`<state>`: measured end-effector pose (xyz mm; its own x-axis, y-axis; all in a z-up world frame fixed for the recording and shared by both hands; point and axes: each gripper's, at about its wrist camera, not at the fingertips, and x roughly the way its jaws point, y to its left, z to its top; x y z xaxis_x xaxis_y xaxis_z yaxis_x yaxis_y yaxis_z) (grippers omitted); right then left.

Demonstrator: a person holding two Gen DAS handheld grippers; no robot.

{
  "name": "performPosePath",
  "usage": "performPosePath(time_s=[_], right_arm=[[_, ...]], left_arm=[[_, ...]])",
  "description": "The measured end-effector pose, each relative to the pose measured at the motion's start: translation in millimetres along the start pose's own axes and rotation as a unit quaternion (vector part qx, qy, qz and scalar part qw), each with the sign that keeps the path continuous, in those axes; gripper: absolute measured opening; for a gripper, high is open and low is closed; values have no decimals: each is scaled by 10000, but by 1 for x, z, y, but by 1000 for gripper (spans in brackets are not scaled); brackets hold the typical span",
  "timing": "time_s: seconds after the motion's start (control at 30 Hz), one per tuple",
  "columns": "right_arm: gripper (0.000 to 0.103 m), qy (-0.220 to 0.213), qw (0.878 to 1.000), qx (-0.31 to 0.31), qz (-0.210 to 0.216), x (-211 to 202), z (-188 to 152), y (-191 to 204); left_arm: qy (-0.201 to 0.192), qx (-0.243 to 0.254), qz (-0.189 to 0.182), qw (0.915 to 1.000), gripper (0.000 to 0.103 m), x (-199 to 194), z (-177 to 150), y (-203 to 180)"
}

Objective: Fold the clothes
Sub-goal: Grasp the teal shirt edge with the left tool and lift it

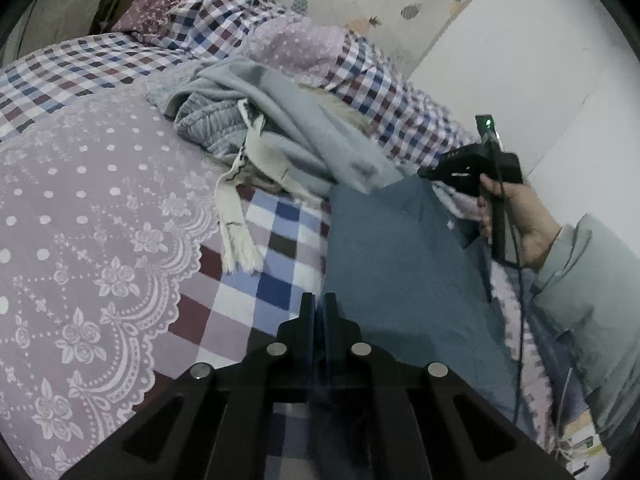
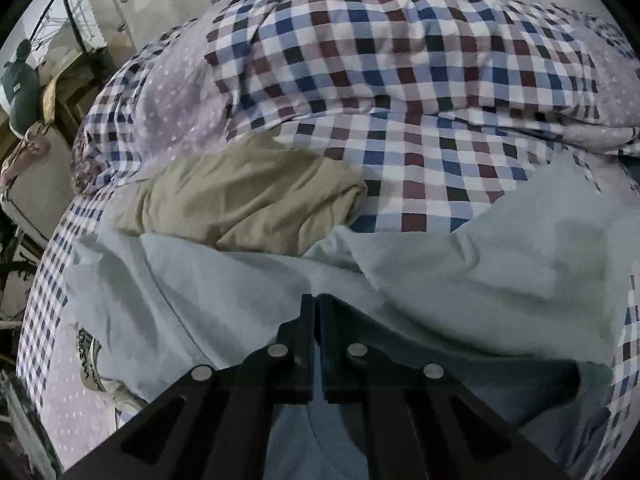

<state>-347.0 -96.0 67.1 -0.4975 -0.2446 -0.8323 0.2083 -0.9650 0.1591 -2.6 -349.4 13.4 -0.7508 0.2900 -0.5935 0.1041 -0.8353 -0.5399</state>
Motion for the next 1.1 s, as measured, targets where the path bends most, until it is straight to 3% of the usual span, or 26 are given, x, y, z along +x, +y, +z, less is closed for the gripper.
performPosePath(time_s=[0.17,0.23,0.3,0.37,0.67,0.9,1.1], right_arm=[[5,431,9990,-10,-150,13,-7,-1],[15,293,9995,-73,-9,-14,-17,-2],[57,156,9997,-136,132,-41,-27,-3],[64,18,9994,-200,272,-69,-37,-4],[68,-605,9926,-544,897,-200,-94,-9],[70,-1419,9790,-1218,815,-347,-226,-29],[70,-1845,9778,-847,510,-430,-342,-81]], left_arm=[[408,-235,126,9988,8,11,-2,12],[390,-350,89,9986,26,7,-1,17],[229,-433,37,9988,63,-2,2,19],[-49,-567,-15,9984,81,-15,6,23],[-674,-1096,-259,9913,83,-52,10,48],[-1031,-984,-442,9888,83,-90,-6,37],[-1130,-394,-601,9910,84,-124,-38,-2]])
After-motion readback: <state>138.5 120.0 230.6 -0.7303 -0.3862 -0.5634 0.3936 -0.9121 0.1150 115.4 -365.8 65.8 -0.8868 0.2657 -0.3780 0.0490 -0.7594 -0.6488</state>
